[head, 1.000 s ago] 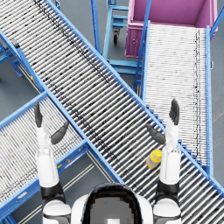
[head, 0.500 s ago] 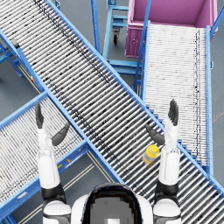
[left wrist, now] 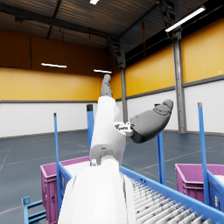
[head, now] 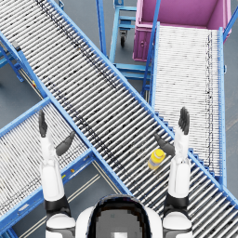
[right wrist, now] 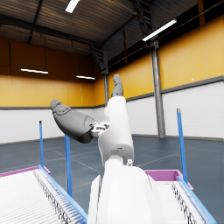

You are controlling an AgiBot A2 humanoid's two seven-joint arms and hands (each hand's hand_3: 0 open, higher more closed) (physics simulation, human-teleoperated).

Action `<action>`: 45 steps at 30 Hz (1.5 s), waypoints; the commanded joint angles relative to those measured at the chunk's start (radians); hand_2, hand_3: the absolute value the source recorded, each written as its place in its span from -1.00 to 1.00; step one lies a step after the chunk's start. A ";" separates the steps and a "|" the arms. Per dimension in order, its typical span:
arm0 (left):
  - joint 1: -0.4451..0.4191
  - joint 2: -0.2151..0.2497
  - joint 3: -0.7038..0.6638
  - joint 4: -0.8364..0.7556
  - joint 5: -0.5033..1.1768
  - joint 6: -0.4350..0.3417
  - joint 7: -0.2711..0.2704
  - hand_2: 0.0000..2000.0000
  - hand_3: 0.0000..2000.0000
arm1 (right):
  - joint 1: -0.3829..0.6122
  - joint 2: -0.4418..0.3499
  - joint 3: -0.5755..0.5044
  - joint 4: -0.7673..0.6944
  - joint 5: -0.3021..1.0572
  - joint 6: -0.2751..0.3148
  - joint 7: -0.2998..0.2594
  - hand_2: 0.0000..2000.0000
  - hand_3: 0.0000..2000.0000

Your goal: Pick up the oil and place it on the left assembly line, put the cola on the right, and keep Sprite still

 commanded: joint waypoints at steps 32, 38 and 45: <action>-0.077 0.036 0.041 -0.010 0.000 0.000 0.000 -1.00 -1.00 | -0.163 -0.019 0.107 -0.001 0.000 0.000 0.000 -1.00 -1.00; -0.080 0.040 0.068 -0.017 0.000 0.000 0.000 -1.00 -1.00 | -0.240 -0.009 0.152 -0.017 0.000 0.000 0.000 -1.00 -1.00; -0.090 0.047 0.071 -0.009 0.000 0.000 0.000 -1.00 -1.00 | -0.283 -0.006 0.186 -0.069 0.000 0.000 0.000 -1.00 -1.00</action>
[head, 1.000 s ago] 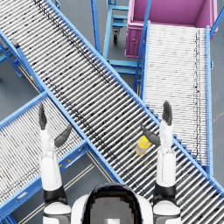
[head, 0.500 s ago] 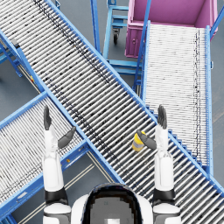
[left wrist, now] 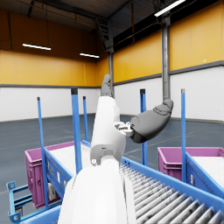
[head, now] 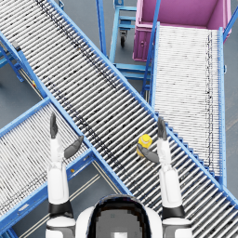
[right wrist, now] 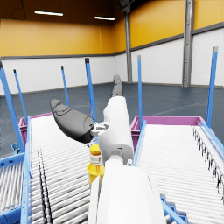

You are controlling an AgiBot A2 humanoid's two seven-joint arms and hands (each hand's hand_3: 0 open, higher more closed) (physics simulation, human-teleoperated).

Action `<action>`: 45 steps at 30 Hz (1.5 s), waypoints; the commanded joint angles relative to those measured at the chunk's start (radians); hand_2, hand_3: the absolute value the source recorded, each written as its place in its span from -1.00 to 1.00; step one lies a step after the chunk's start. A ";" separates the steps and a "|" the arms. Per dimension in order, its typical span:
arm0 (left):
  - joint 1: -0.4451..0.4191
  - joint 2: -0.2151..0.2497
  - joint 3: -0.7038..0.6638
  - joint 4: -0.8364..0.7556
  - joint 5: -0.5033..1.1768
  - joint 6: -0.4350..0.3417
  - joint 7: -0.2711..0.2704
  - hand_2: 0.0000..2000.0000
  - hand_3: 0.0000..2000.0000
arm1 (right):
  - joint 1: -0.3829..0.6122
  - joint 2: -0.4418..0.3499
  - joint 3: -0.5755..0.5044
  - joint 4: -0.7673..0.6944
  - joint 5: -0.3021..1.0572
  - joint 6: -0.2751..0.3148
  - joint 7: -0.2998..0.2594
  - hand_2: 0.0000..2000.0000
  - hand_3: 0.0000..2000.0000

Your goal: Pick up the oil and place it on the left assembly line, put the cola on the right, and keep Sprite still

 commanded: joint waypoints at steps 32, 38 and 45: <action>0.028 0.019 0.009 0.103 0.000 0.000 0.000 -1.00 -1.00 | 0.322 -0.134 0.210 -0.994 0.003 0.040 0.005 1.00 -0.35; -0.014 0.026 0.044 0.074 0.000 0.000 0.000 -1.00 -1.00 | 0.274 -0.091 0.246 -0.703 0.006 -0.015 -0.002 1.00 1.00; -0.039 0.030 0.112 0.080 0.000 0.000 0.000 -1.00 -1.00 | 0.384 -0.159 0.175 -0.356 0.002 0.143 -0.003 1.00 1.00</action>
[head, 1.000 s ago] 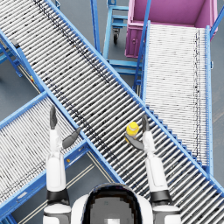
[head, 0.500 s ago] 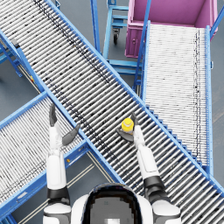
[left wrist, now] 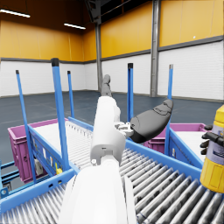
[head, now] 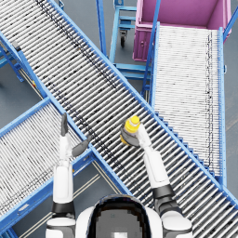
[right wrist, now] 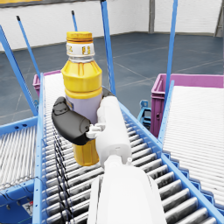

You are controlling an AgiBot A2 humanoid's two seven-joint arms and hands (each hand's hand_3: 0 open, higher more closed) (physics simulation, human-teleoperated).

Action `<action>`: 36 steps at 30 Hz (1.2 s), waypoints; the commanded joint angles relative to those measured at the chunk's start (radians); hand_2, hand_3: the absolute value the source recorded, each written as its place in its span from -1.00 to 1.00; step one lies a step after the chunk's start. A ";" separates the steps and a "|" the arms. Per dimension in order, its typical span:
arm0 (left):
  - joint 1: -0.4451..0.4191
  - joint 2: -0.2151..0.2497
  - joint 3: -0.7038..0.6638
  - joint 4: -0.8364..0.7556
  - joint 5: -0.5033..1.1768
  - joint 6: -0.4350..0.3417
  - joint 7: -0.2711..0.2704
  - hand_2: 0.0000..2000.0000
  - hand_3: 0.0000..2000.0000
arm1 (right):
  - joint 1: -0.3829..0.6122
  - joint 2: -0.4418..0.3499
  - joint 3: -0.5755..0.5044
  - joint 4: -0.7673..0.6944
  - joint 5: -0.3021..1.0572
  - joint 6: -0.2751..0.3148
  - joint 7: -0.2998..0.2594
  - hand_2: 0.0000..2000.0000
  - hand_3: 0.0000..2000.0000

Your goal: Pick up the oil and place it on the left assembly line, put the cola on the right, and keep Sprite still

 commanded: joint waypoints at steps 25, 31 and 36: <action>0.088 0.090 0.305 0.102 0.002 -0.037 0.003 -1.00 -1.00 | 0.138 0.056 0.343 0.278 0.006 0.001 0.010 1.00 1.00; 0.066 0.085 0.293 0.058 0.002 -0.110 0.004 1.00 0.63 | 0.138 0.051 0.327 0.268 0.001 -0.123 0.012 1.00 1.00; 0.042 0.081 0.247 0.043 0.002 -0.069 0.003 1.00 1.00 | 0.117 0.057 0.286 0.302 0.000 -0.140 0.006 -1.00 0.02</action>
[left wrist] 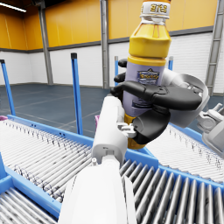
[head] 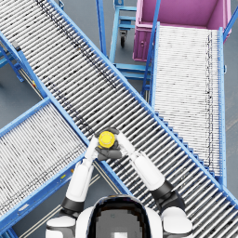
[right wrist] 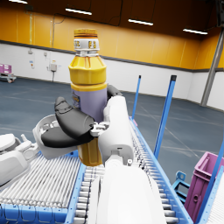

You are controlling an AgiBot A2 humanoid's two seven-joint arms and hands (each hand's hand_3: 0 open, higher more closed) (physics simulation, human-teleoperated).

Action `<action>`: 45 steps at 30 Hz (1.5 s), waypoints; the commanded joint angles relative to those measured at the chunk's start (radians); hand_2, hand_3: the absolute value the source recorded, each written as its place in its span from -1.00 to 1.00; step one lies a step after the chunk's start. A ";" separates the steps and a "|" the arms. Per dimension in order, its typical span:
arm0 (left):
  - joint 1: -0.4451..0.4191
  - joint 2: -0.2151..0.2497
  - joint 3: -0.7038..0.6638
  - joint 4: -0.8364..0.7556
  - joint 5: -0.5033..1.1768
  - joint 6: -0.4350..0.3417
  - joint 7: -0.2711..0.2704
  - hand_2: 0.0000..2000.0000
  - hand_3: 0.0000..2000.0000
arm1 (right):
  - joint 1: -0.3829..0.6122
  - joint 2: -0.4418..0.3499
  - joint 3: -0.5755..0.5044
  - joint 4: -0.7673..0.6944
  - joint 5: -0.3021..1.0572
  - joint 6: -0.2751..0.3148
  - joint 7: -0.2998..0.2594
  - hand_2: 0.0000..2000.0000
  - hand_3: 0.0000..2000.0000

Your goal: Pick up the oil and place it on the left assembly line, put the cola on the right, and keep Sprite still

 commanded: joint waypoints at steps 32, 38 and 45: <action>0.060 -0.195 -1.135 0.308 -0.002 0.068 -0.003 -1.00 -1.00 | -0.056 -0.044 -0.201 0.098 -0.002 -0.003 -0.003 -1.00 -1.00; 0.055 -0.197 -0.967 0.083 -0.003 0.069 -0.003 -1.00 -1.00 | -0.070 -0.048 -0.287 0.114 -0.002 -0.003 -0.003 -1.00 -1.00; 0.054 -0.193 -0.665 -0.023 -0.002 0.069 -0.003 -1.00 -1.00 | -0.079 -0.054 -0.449 0.130 -0.002 -0.003 -0.003 -1.00 -1.00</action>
